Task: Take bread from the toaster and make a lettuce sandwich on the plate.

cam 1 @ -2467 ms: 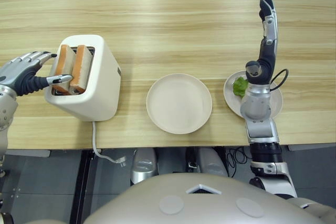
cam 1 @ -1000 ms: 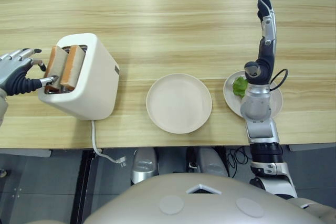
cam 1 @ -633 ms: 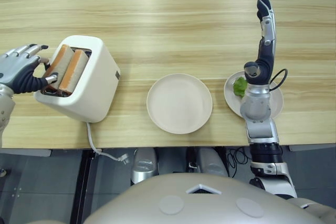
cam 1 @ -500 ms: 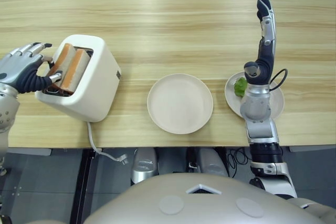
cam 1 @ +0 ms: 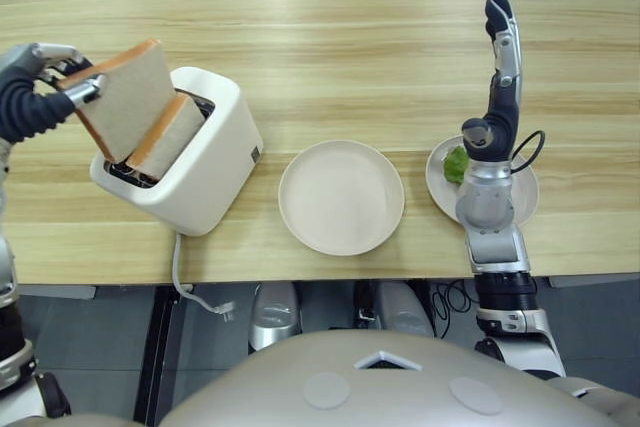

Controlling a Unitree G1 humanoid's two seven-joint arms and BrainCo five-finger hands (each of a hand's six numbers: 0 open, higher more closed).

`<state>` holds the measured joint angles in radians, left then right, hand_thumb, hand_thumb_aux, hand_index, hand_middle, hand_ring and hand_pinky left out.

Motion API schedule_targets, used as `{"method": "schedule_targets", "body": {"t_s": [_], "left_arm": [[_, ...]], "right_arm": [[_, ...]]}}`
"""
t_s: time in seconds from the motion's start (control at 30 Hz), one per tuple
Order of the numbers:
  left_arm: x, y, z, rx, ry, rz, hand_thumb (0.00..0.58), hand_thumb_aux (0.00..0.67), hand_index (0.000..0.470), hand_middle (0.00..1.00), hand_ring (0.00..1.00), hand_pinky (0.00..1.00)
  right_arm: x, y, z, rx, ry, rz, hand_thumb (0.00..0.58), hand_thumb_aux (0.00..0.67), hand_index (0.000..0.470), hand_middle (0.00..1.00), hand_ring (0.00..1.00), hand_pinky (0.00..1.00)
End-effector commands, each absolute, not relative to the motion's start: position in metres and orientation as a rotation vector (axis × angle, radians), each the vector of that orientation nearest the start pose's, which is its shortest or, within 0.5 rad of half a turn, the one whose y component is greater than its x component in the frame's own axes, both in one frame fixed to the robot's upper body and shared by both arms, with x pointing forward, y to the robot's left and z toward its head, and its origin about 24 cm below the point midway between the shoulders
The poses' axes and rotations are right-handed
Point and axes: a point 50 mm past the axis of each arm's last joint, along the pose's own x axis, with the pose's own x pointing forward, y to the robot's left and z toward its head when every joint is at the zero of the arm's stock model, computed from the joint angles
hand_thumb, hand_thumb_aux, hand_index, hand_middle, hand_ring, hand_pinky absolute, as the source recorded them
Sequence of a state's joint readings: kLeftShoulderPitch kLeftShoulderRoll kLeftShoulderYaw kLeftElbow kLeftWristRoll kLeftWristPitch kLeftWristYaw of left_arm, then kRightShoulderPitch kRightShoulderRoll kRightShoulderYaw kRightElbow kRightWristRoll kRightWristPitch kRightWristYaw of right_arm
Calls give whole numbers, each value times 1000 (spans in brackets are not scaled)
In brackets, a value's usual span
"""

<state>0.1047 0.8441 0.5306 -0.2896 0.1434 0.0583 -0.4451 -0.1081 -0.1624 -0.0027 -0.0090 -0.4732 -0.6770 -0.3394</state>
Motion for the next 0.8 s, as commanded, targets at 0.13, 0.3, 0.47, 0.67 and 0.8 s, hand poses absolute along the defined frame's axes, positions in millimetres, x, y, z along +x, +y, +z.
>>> {"method": "schedule_targets", "body": {"t_s": [0.13, 0.3, 0.47, 0.67, 0.8], "left_arm": [[210, 335, 216, 1035, -80, 79, 580, 670, 460, 1000, 1000, 1000], [212, 329, 234, 981, -163, 90, 580, 670, 460, 1000, 1000, 1000], [213, 322, 256, 911, -256, 102, 580, 670, 460, 1000, 1000, 1000], [222, 283, 263, 709, -344, -84, 580, 670, 460, 1000, 1000, 1000], [234, 240, 243, 568, -320, -293, 580, 670, 460, 1000, 1000, 1000]], "right_arm": [[244, -150, 129, -485, -863, -95, 0, 0, 0, 0, 0, 0], [244, -151, 129, -486, -862, -97, 0, 0, 0, 0, 0, 0], [245, -150, 128, -484, -862, -96, 0, 0, 0, 0, 0, 0], [247, -150, 130, -473, -864, -103, 0, 0, 0, 0, 0, 0], [251, -162, 135, -416, -846, -149, 0, 0, 0, 0, 0, 0]]}}
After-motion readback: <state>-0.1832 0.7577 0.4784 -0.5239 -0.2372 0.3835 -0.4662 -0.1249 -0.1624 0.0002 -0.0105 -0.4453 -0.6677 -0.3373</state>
